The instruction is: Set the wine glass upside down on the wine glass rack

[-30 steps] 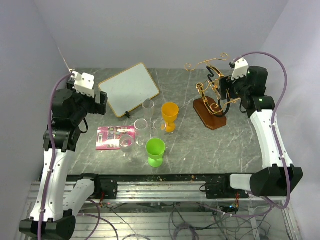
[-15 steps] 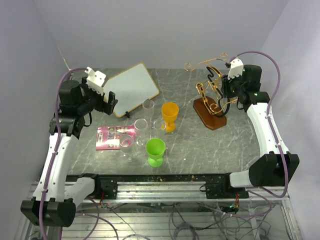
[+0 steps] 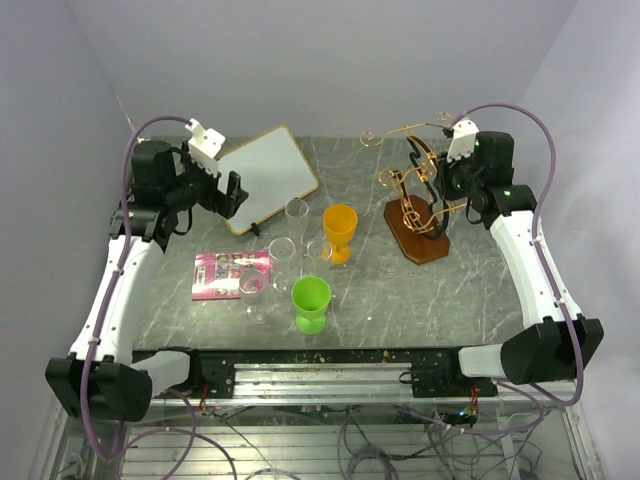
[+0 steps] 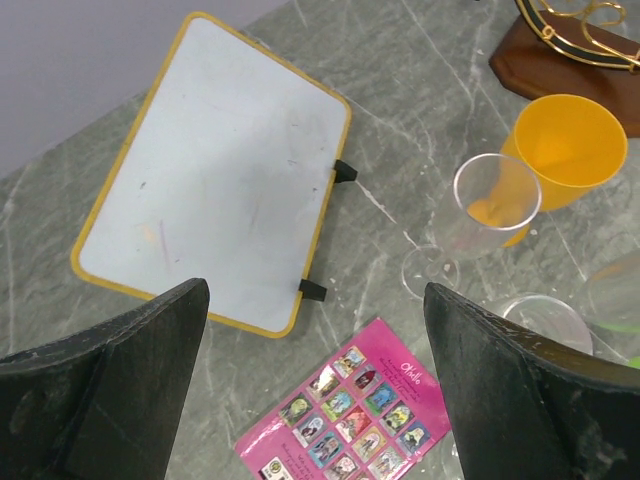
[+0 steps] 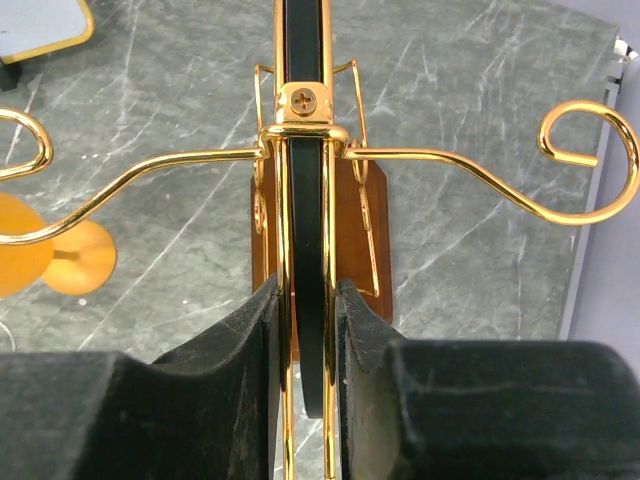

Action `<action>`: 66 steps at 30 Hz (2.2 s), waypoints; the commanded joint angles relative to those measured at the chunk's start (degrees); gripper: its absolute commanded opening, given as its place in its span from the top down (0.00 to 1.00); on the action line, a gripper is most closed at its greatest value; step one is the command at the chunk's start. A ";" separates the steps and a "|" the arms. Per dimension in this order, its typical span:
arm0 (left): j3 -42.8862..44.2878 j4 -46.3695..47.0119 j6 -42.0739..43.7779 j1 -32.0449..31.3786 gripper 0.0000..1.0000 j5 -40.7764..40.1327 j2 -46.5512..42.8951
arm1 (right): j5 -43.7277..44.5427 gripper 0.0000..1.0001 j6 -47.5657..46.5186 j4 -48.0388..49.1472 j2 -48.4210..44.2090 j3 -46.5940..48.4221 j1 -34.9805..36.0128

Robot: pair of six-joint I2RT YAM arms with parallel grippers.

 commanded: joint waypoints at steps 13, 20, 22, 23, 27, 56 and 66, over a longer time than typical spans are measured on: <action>7.35 -5.69 8.01 -14.73 0.01 -0.93 9.27 | -2.76 0.81 3.18 -3.84 -7.22 -4.55 1.51; 11.88 -8.88 11.48 -20.25 0.06 -0.51 13.53 | -3.13 0.57 2.54 -3.90 -8.54 -5.02 1.53; 13.44 -10.10 12.84 -21.25 0.11 -0.58 15.36 | -3.84 0.50 2.06 -4.26 -8.59 -4.71 1.53; 14.40 -11.17 13.73 -21.63 0.14 -0.66 16.37 | -4.14 0.47 1.77 -4.37 -8.65 -4.66 1.48; 19.10 -16.32 16.12 -22.35 0.24 -0.71 20.88 | -3.81 0.40 0.87 -4.70 -9.10 -4.25 1.31; 31.10 -32.30 14.78 -28.50 0.62 -9.14 34.26 | -4.01 0.22 0.58 -4.13 -11.20 -4.73 -0.79; 34.07 -36.76 19.05 -29.28 0.93 -11.01 35.66 | -3.13 0.22 0.27 -4.29 -11.31 -4.06 -0.83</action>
